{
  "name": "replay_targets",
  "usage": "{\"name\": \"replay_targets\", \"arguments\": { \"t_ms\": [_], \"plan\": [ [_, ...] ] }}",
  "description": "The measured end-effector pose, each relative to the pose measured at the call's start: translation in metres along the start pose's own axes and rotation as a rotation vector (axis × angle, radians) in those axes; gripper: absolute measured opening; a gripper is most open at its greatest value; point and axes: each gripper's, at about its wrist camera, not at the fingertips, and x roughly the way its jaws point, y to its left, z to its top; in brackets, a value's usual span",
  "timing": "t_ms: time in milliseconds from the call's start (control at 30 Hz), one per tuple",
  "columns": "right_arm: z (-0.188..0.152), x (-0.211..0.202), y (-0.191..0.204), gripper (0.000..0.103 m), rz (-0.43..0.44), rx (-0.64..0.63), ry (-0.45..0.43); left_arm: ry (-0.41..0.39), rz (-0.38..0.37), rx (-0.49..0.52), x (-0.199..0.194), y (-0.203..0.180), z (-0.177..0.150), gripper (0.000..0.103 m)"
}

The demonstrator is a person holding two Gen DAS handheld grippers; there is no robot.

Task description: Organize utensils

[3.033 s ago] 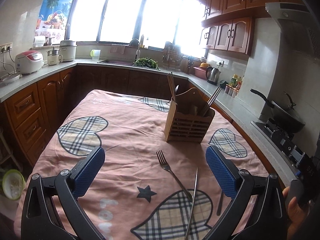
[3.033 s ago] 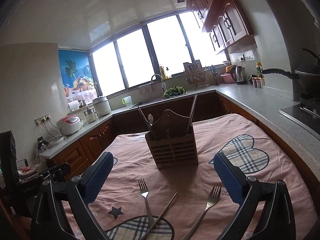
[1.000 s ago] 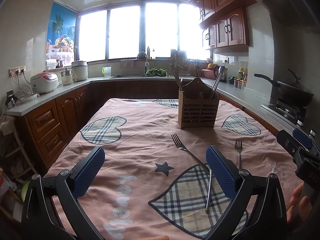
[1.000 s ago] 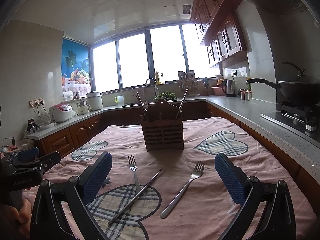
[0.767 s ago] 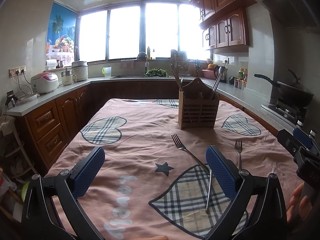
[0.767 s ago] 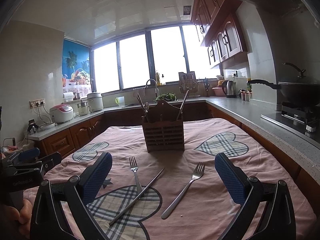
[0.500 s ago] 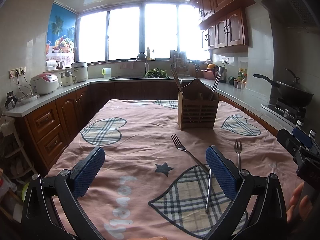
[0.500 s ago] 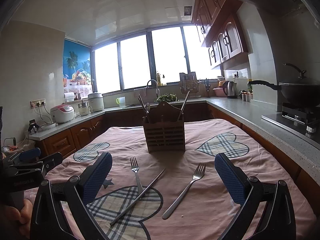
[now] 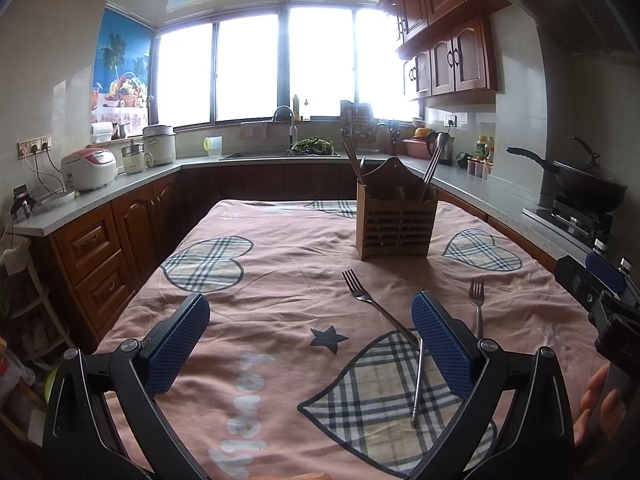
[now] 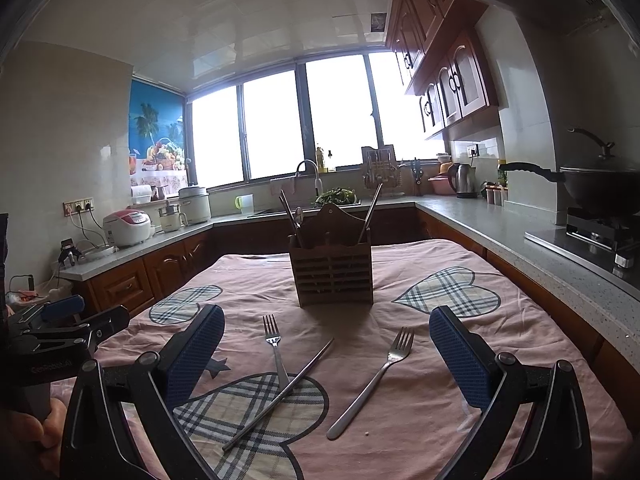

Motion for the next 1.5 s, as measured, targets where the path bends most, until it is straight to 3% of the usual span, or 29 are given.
{"name": "replay_targets", "arguments": {
  "t_ms": [1500],
  "plan": [
    [0.0042,0.0040,-0.0052,0.103,0.004,0.004,0.000,0.000,-0.016,0.006,0.0087,-0.0016,0.0027,0.103]
  ]
}}
